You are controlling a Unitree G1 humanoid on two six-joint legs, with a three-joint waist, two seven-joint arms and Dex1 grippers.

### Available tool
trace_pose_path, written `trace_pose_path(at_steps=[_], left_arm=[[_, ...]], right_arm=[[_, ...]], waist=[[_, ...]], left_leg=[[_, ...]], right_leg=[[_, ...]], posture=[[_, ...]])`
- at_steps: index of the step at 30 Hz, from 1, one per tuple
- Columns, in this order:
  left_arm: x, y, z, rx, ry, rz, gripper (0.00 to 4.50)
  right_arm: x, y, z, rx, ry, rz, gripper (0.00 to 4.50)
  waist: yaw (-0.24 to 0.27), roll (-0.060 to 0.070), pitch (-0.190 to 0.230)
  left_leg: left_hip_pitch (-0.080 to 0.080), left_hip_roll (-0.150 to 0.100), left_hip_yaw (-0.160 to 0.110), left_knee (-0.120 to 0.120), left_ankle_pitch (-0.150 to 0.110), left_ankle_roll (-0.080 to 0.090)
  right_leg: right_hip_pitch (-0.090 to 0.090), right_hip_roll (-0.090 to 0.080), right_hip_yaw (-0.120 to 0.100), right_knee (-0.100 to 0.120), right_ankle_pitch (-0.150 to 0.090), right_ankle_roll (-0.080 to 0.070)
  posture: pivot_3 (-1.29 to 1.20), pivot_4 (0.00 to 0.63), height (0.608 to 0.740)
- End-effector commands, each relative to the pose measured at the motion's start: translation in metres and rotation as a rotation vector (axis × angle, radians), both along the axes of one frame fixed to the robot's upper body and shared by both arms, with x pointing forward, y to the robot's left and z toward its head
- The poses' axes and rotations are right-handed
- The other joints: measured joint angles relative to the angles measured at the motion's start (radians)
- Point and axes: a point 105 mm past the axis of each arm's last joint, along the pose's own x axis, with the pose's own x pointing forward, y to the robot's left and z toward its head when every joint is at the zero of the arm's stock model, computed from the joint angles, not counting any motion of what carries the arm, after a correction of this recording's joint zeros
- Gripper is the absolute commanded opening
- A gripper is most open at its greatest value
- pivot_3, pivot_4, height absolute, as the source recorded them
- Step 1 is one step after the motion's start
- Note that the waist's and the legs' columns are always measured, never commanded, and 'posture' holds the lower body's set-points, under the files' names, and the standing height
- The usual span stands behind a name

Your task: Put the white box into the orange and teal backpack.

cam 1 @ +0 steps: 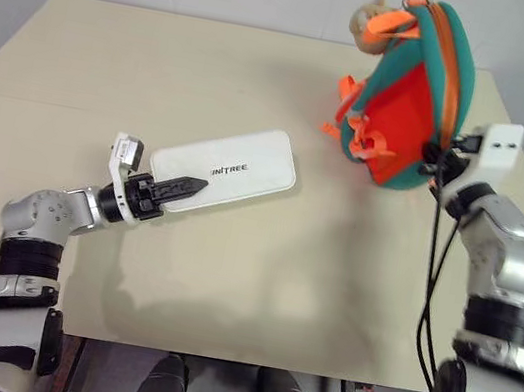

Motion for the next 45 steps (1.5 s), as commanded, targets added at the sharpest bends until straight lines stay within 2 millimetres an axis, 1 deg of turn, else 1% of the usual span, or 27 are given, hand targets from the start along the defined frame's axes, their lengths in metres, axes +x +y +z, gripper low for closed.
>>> trace_pose_path(at_steps=[1,3,5,6,7,9,11,12,15,18,19,20,22,24,25,27,30,31,35,39,42,45], left_arm=[[0.005,-0.007,0.005,-0.010,-0.043,-0.042,1.27],[0.008,-0.013,0.004,-0.010,-0.048,-0.060,1.27],[0.012,-0.016,0.004,-0.013,-0.052,-0.067,1.27],[0.013,-0.016,0.003,-0.016,-0.053,-0.069,1.27],[0.014,-0.017,0.002,-0.017,-0.053,-0.069,1.27],[0.014,-0.016,0.000,-0.018,-0.049,-0.074,1.27],[0.013,-0.015,-0.003,-0.015,-0.045,-0.078,1.27],[0.012,-0.014,-0.004,-0.013,-0.042,-0.077,1.27],[0.011,-0.012,-0.005,-0.021,-0.039,-0.080,1.27],[0.005,-0.014,-0.004,-0.016,-0.057,-0.115,1.27],[0.005,-0.014,-0.003,-0.012,-0.063,-0.117,1.27],[0.005,-0.014,-0.002,-0.011,-0.066,-0.117,1.27],[0.006,-0.013,0.000,-0.009,-0.070,-0.112,1.27],[0.007,-0.010,0.002,-0.003,-0.074,-0.108,1.27],[0.007,-0.010,0.002,0.000,-0.075,-0.106,1.27],[0.007,-0.009,0.002,0.003,-0.074,-0.104,1.27],[0.007,-0.009,0.001,-0.004,-0.054,-0.116,1.27],[0.006,-0.010,0.001,-0.008,-0.045,-0.131,1.27],[0.006,-0.017,-0.004,0.001,-0.027,-0.163,1.27],[0.014,-0.021,0.002,-0.041,-0.020,-0.149,1.27],[0.019,-0.020,0.000,-0.021,-0.027,-0.142,1.27],[0.021,-0.019,0.000,-0.014,-0.035,-0.140,1.27]], right_arm=[[-0.042,-0.009,0.022,-0.029,-0.023,-0.030,0.10],[-0.068,-0.014,0.022,-0.008,-0.001,-0.069,0.10],[-0.091,-0.015,0.018,-0.008,0.021,-0.090,0.10],[-0.103,-0.014,0.014,-0.067,0.037,-0.079,0.10],[-0.112,-0.014,0.009,-0.113,0.064,-0.071,0.10],[-0.127,-0.021,0.003,-0.066,0.089,-0.097,0.10],[-0.137,-0.028,0.002,-0.048,0.104,-0.113,0.10],[-0.141,-0.028,0.002,-0.049,0.106,-0.103,0.10],[-0.147,-0.022,0.000,-0.041,0.110,-0.028,0.10],[-0.141,-0.033,-0.017,0.004,0.136,-0.054,0.10],[-0.138,-0.033,-0.022,0.037,0.152,-0.045,0.45],[-0.135,-0.031,-0.024,0.047,0.153,-0.022,0.83],[-0.131,-0.030,-0.022,0.031,0.142,-0.016,1.37],[-0.127,-0.028,-0.019,0.019,0.127,-0.006,2.14],[-0.128,-0.028,-0.018,0.016,0.123,-0.002,2.41],[-0.131,-0.030,-0.013,-0.008,0.110,-0.014,3.12],[-0.143,-0.034,-0.004,-0.024,0.084,-0.044,4.13],[-0.149,-0.031,-0.001,-0.016,0.082,-0.026,4.46],[-0.174,-0.023,0.012,-0.077,0.080,-0.004,4.46],[-0.194,-0.014,0.023,-0.103,0.090,0.042,4.46],[-0.205,0.015,0.028,-0.081,0.104,0.188,4.46],[-0.208,0.039,0.031,-0.018,0.128,0.288,4.46]], waist=[[0.004,0.000,0.000],[0.008,0.000,0.000],[0.019,0.000,0.000],[0.022,0.000,0.000],[0.025,0.000,0.000],[0.025,0.000,0.000],[0.025,0.000,0.000],[0.026,0.000,0.000],[0.026,0.000,0.000],[0.025,0.000,0.000],[0.024,0.000,0.000],[0.023,0.000,0.000],[0.022,0.000,0.000],[0.021,0.000,0.000],[0.021,0.000,0.000],[0.023,0.000,0.000],[0.026,0.000,0.000],[0.026,0.000,0.000],[0.030,0.000,0.000],[0.029,-0.001,0.000],[0.027,-0.001,0.000],[0.019,-0.002,0.000]], left_leg=[[0.000,0.000,0.000,0.000,0.000,0.000],[0.000,0.000,0.000,0.001,0.000,0.000],[0.000,0.000,0.000,0.001,0.000,0.001],[0.000,0.000,0.000,0.001,0.000,0.001],[0.000,0.000,0.000,0.001,0.000,0.001],[0.000,0.000,0.000,0.001,0.000,0.001],[0.000,-0.001,0.001,0.001,0.000,0.001],[0.000,0.000,0.001,0.001,0.000,0.001],[0.001,0.000,0.001,0.001,0.000,0.002],[0.001,0.000,0.001,0.002,0.000,0.002],[0.001,0.000,0.001,0.001,0.000,0.002],[0.001,0.000,0.001,0.002,0.000,0.002],[0.001,0.000,0.001,0.003,0.000,0.002],[0.001,0.000,0.001,0.003,0.001,0.003],[0.001,0.000,0.001,0.003,0.001,0.003],[0.001,0.000,0.001,0.003,0.002,0.003],[0.001,0.000,0.001,0.003,0.002,0.003],[0.001,0.000,0.001,0.002,0.002,0.003],[0.001,0.000,0.001,0.000,0.002,0.003],[0.000,0.000,0.000,0.001,0.002,0.003],[0.000,0.000,0.001,0.000,0.002,0.004],[0.000,0.000,0.002,0.000,0.002,0.005]], right_leg=[[0.000,0.000,0.000,0.000,0.000,0.000],[0.000,0.000,0.000,0.000,0.000,0.000],[0.001,0.000,0.000,0.000,0.000,0.000],[0.000,0.000,0.000,0.000,0.000,0.000],[0.001,0.000,0.000,0.000,0.000,0.000],[0.002,0.000,0.000,-0.002,0.000,0.000],[0.002,-0.001,0.000,-0.002,0.000,0.000],[0.002,0.000,0.000,-0.002,0.001,0.000],[0.002,0.000,0.000,-0.002,0.001,0.000],[0.003,0.000,0.000,-0.002,0.001,0.000],[0.003,0.000,0.000,-0.003,0.001,0.000],[0.003,0.000,0.000,-0.003,0.001,0.000],[0.003,0.000,0.000,-0.003,0.002,0.000],[0.003,0.000,0.000,-0.003,0.003,0.000],[0.003,0.000,0.000,-0.003,0.004,0.000],[0.003,0.000,0.000,-0.003,0.004,0.000],[0.003,0.000,0.000,-0.003,0.004,0.000],[0.003,0.000,0.000,-0.003,0.004,0.000],[0.003,0.000,0.000,-0.004,0.004,0.000],[0.004,0.000,-0.001,-0.006,0.004,0.000],[0.005,0.000,-0.001,-0.009,0.005,0.000],[0.005,0.000,0.000,-0.012,0.005,0.000]], posture=[[0.00,0.150,0.740],[0.00,0.150,0.740],[0.00,0.150,0.740],[0.00,0.150,0.740],[0.00,0.150,0.740],[0.00,0.150,0.740],[0.00,0.150,0.740],[0.00,0.150,0.740],[0.00,0.150,0.740],[0.00,0.150,0.740],[0.00,0.150,0.740],[0.00,0.150,0.740],[0.00,0.150,0.740],[0.00,0.150,0.740],[0.00,0.150,0.740],[0.00,0.150,0.740],[0.00,0.150,0.740],[0.00,0.150,0.740],[0.00,0.150,0.740],[0.00,0.150,0.740],[0.00,0.150,0.740],[0.00,0.150,0.740]])
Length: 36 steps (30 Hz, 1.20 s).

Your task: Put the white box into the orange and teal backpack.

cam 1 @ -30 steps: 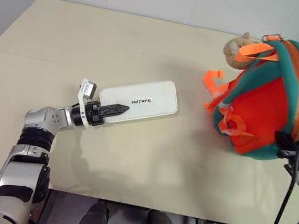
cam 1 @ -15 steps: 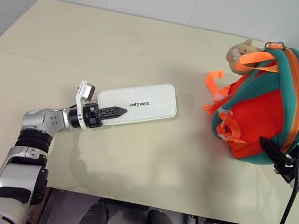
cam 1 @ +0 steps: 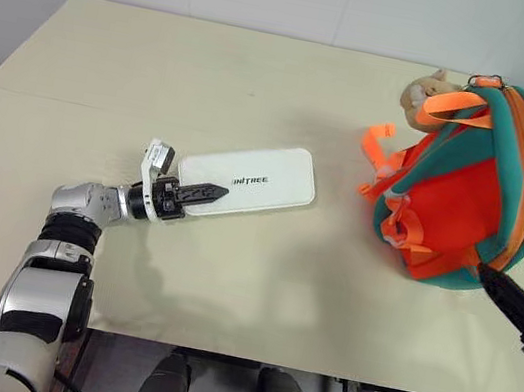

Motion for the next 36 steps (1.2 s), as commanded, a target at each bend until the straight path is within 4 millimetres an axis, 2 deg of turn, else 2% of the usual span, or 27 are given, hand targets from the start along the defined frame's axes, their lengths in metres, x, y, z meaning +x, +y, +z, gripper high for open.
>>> trace_pose_path(at_steps=[1,3,6,9,11,15,24,28,31,33,36], left_arm=[[0.002,0.002,0.008,-0.018,-0.043,-0.008,1.27],[0.001,0.006,0.008,-0.016,-0.049,-0.002,1.27],[0.000,0.013,0.010,-0.016,-0.062,0.020,1.27],[-0.003,0.022,0.012,-0.013,-0.069,0.045,1.27],[-0.006,0.029,0.012,-0.011,-0.074,0.067,1.27],[-0.014,0.043,0.015,-0.011,-0.087,0.114,1.27],[-0.029,0.058,0.020,-0.025,-0.095,0.193,1.27],[-0.032,0.059,0.020,-0.026,-0.096,0.213,1.27],[-0.033,0.059,0.021,-0.029,-0.100,0.223,1.27],[-0.034,0.060,0.022,-0.029,-0.104,0.230,1.27],[-0.034,0.060,0.025,-0.030,-0.113,0.240,1.27]], right_arm=[[-0.005,0.029,0.016,0.071,-0.034,0.100,4.46],[0.002,0.046,0.016,0.122,-0.019,0.159,4.46],[0.022,0.055,0.012,0.151,-0.008,0.169,4.46],[0.052,0.049,0.003,0.121,-0.024,0.110,4.46],[0.080,0.038,0.000,0.084,-0.061,0.019,4.46],[0.127,0.029,0.003,0.075,-0.123,-0.111,4.46],[0.185,0.075,0.001,0.131,-0.172,-0.119,4.46],[0.208,0.084,-0.006,0.168,-0.205,-0.195,4.46],[0.222,0.080,-0.014,0.208,-0.247,-0.280,3.87],[0.230,0.082,-0.021,0.242,-0.251,-0.303,3.21],[0.234,0.085,-0.023,0.248,-0.289,-0.312,2.12]], waist=[[-0.003,0.000,0.000],[-0.005,-0.002,0.000],[-0.008,-0.003,0.000],[-0.013,-0.003,0.000],[-0.018,-0.003,0.000],[-0.018,-0.002,0.000],[-0.017,-0.002,0.000],[-0.018,-0.002,0.000],[-0.019,-0.002,0.000],[-0.019,-0.002,0.000],[-0.020,-0.002,0.000]], left_leg=[[0.000,0.000,0.000,0.000,0.000,0.000],[0.000,0.000,0.000,0.000,0.000,0.000],[0.000,0.000,0.000,0.000,0.000,0.001],[0.000,0.000,0.000,0.000,0.001,0.001],[-0.001,0.000,0.000,-0.001,0.001,0.001],[0.000,0.001,0.000,-0.002,0.001,0.001],[-0.001,0.001,-0.001,-0.007,0.002,-0.001],[-0.001,0.001,-0.001,-0.005,0.002,-0.002],[0.000,0.001,-0.001,-0.004,0.003,-0.003],[0.000,0.001,-0.001,-0.004,0.003,-0.003],[0.000,0.001,-0.001,-0.003,0.003,-0.003]], right_leg=[[0.000,0.000,0.000,0.000,0.000,0.000],[0.000,0.000,0.000,-0.001,0.000,0.000],[0.000,0.000,0.000,-0.001,0.001,0.001],[0.000,0.000,0.000,-0.001,0.001,0.001],[-0.001,0.000,0.000,0.000,0.001,0.000],[-0.003,0.000,0.001,0.001,0.001,0.000],[-0.006,0.000,0.000,0.003,0.000,-0.001],[-0.006,0.000,0.000,0.006,0.001,-0.001],[-0.006,0.000,0.000,0.008,0.001,-0.001],[-0.006,0.000,0.000,0.009,0.001,-0.001],[-0.005,0.000,-0.001,0.009,0.002,-0.001]], posture=[[0.00,0.150,0.740],[0.00,0.150,0.740],[0.00,0.150,0.740],[0.00,0.150,0.740],[0.00,0.150,0.740],[0.00,0.150,0.740],[0.00,0.150,0.740],[0.00,0.150,0.740],[0.00,0.150,0.740],[0.00,0.150,0.740],[0.00,0.150,0.740]])
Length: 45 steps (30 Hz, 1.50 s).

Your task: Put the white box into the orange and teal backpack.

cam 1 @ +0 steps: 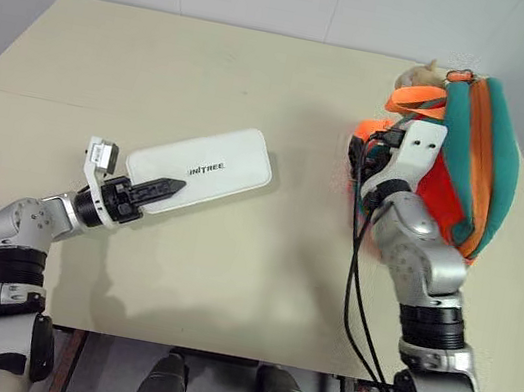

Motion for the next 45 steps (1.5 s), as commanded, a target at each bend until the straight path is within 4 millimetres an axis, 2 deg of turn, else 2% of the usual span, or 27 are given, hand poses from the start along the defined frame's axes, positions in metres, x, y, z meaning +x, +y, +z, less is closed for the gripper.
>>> trace_pose_path(at_steps=[1,5,7,9,12,14,17,21,25,27,29,35,38,42,45], left_arm=[[-0.003,0.003,0.017,-0.028,-0.075,0.005,1.27],[-0.004,0.005,0.019,-0.025,-0.085,0.022,1.27],[-0.004,0.007,0.020,-0.023,-0.093,0.033,1.27],[-0.003,0.013,0.023,-0.016,-0.108,0.054,1.27],[0.000,0.022,0.028,0.006,-0.135,0.086,1.27],[0.002,0.029,0.030,0.030,-0.155,0.111,1.27],[0.005,0.042,0.037,0.064,-0.198,0.159,1.27],[0.001,0.061,0.047,0.055,-0.221,0.196,1.27],[-0.006,0.076,0.048,0.084,-0.216,0.221,1.27],[-0.010,0.085,0.048,0.091,-0.222,0.248,1.27],[-0.014,0.092,0.049,0.095,-0.231,0.270,1.27],[-0.029,0.097,0.050,0.078,-0.258,0.284,1.27],[-0.036,0.094,0.057,0.050,-0.291,0.271,1.27],[-0.048,0.084,0.078,-0.009,-0.375,0.251,1.27],[-0.062,0.076,0.107,-0.090,-0.502,0.248,1.27]], right_arm=[[0.003,-0.005,0.011,0.016,-0.080,-0.025,1.81],[0.001,0.004,0.011,0.039,-0.115,0.021,0.45],[-0.001,0.005,0.014,0.051,-0.136,0.042,0.02],[-0.005,0.012,0.022,0.091,-0.169,0.109,0.01],[-0.017,0.034,0.042,0.178,-0.235,0.317,0.01],[-0.033,0.054,0.061,0.251,-0.274,0.507,0.01],[-0.068,0.082,0.085,0.331,-0.287,0.844,0.01],[-0.126,0.106,0.098,0.385,-0.205,1.301,0.01],[-0.173,0.105,0.102,0.478,-0.073,1.623,0.01],[-0.194,0.097,0.094,0.499,0.031,1.735,0.01],[-0.206,0.088,0.082,0.490,0.147,1.779,0.01],[-0.200,0.053,0.049,0.418,0.375,1.654,0.01],[-0.191,0.044,0.042,0.391,0.405,1.610,0.01],[-0.184,0.044,0.043,0.369,0.394,1.614,0.01],[-0.181,0.046,0.040,0.369,0.403,1.628,0.01]], waist=[[-0.001,0.000,0.000],[-0.003,0.000,0.000],[-0.004,0.000,0.000],[-0.006,0.000,0.000],[-0.010,0.000,0.000],[-0.017,0.000,0.000],[-0.029,0.001,0.000],[-0.038,0.001,0.001],[-0.035,0.001,0.001],[-0.028,0.001,0.001],[-0.021,0.001,0.001],[0.000,0.001,0.001],[0.002,0.001,0.001],[0.003,0.001,0.001],[0.003,0.001,0.001]], left_leg=[[0.000,0.000,0.000,0.000,0.000,0.000],[0.000,0.000,0.000,0.000,0.000,0.000],[0.000,0.000,0.000,0.000,0.000,0.000],[0.000,0.000,0.000,0.000,0.000,0.000],[0.000,0.000,0.000,-0.001,0.000,0.000],[0.000,0.000,0.000,-0.001,0.000,0.000],[0.000,0.000,0.000,-0.002,0.000,0.000],[0.000,0.001,0.000,-0.004,0.000,0.000],[-0.001,0.002,-0.002,-0.006,0.000,0.000],[-0.001,0.002,-0.002,-0.007,0.000,0.000],[-0.002,0.001,-0.002,-0.007,0.000,0.000],[-0.002,0.001,-0.003,-0.006,-0.001,0.001],[-0.002,0.001,-0.002,-0.005,-0.001,0.001],[-0.002,0.001,-0.002,-0.004,-0.001,0.001],[-0.002,0.001,-0.002,-0.004,-0.001,0.001]], right_leg=[[0.000,0.000,0.000,0.000,0.000,0.000],[0.000,0.000,0.000,0.000,0.000,0.000],[0.000,0.000,0.000,0.000,0.000,0.000],[0.000,0.000,0.000,0.000,0.000,0.000],[0.000,0.000,0.000,0.000,0.000,0.000],[0.000,0.000,0.000,0.000,0.000,0.000],[0.000,0.000,0.000,0.000,0.000,0.000],[-0.002,0.000,0.000,0.000,0.000,0.000],[-0.003,0.000,-0.002,0.000,-0.002,-0.003],[-0.003,0.000,-0.003,-0.001,-0.002,-0.003],[-0.003,-0.002,-0.004,-0.003,-0.003,-0.003],[-0.001,-0.002,-0.004,-0.008,-0.003,-0.003],[0.000,-0.002,-0.004,-0.008,-0.002,-0.003],[0.000,-0.002,-0.004,-0.008,-0.002,-0.003],[0.000,-0.002,-0.004,-0.009,-0.002,-0.002]], posture=[[0.00,0.150,0.740],[0.00,0.150,0.740],[0.00,0.150,0.740],[0.00,0.150,0.740],[0.00,0.150,0.740],[0.00,0.150,0.740],[0.00,0.150,0.740],[0.00,0.150,0.740],[0.00,0.150,0.740],[0.00,0.150,0.740],[0.00,0.150,0.740],[0.00,0.150,0.740],[0.00,0.150,0.740],[0.00,0.150,0.740],[0.00,0.150,0.740]])
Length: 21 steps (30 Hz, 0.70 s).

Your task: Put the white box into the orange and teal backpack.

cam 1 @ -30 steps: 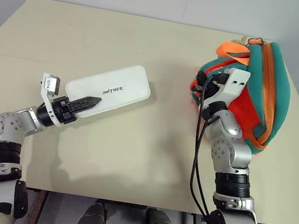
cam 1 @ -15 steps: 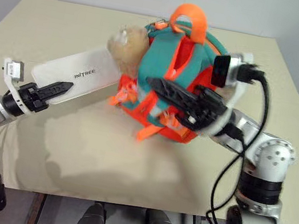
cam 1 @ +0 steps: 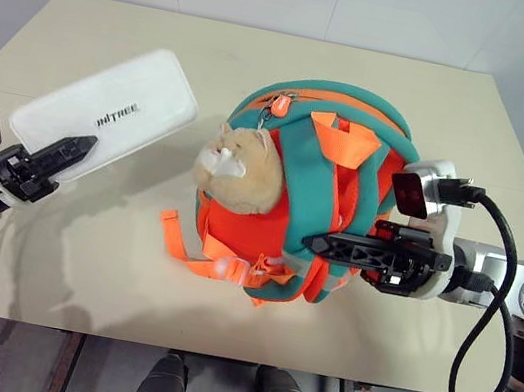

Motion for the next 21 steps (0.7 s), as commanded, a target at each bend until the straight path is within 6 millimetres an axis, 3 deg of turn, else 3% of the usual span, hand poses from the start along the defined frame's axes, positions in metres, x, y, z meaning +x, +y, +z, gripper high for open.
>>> trace_pose_path(at_steps=[1,4,8,12,16,21], left_arm=[[-0.024,-0.005,0.047,-0.089,-0.211,-0.017,1.27],[-0.036,-0.015,0.061,-0.109,-0.246,-0.053,1.27],[-0.043,-0.030,0.064,-0.098,-0.228,-0.121,1.27],[-0.041,-0.044,0.054,-0.037,-0.163,-0.192,1.27],[-0.030,-0.046,0.039,0.018,-0.103,-0.219,1.27],[-0.028,-0.053,0.038,0.050,-0.083,-0.305,1.27]], right_arm=[[-0.001,0.001,0.002,0.020,-0.011,0.036,0.01],[-0.001,0.004,-0.002,0.016,0.001,0.056,0.01],[0.002,0.006,-0.004,0.016,0.005,0.060,0.01],[0.005,0.008,-0.004,0.018,-0.001,0.059,0.01],[0.006,0.010,-0.004,0.025,-0.012,0.054,0.01],[0.005,0.010,-0.005,0.025,-0.018,0.043,0.01]], waist=[[0.000,0.000,0.000],[-0.001,0.000,0.000],[0.000,0.000,0.000],[-0.001,0.000,0.000],[-0.001,0.000,0.000],[-0.001,0.000,0.000]], left_leg=[[0.000,0.000,0.000,0.000,0.000,0.000],[0.000,0.000,0.000,0.000,-0.001,0.000],[0.000,0.000,0.000,0.001,-0.001,0.000],[0.000,0.000,0.000,0.003,-0.001,0.000],[0.000,0.000,0.000,0.003,-0.001,0.000],[0.000,0.000,0.000,0.001,-0.001,0.000]], right_leg=[[0.000,0.000,0.000,0.000,0.000,0.000],[0.000,0.000,0.000,0.000,0.000,0.000],[0.001,0.000,0.000,0.000,0.000,0.001],[0.002,0.001,0.000,0.000,0.001,0.001],[0.001,0.001,0.000,-0.001,0.001,0.001],[0.001,0.001,0.000,-0.002,0.000,0.000]], posture=[[0.00,0.150,0.740],[0.00,0.150,0.740],[0.00,0.150,0.740],[0.00,0.150,0.740],[0.00,0.150,0.740],[0.00,0.150,0.740]])
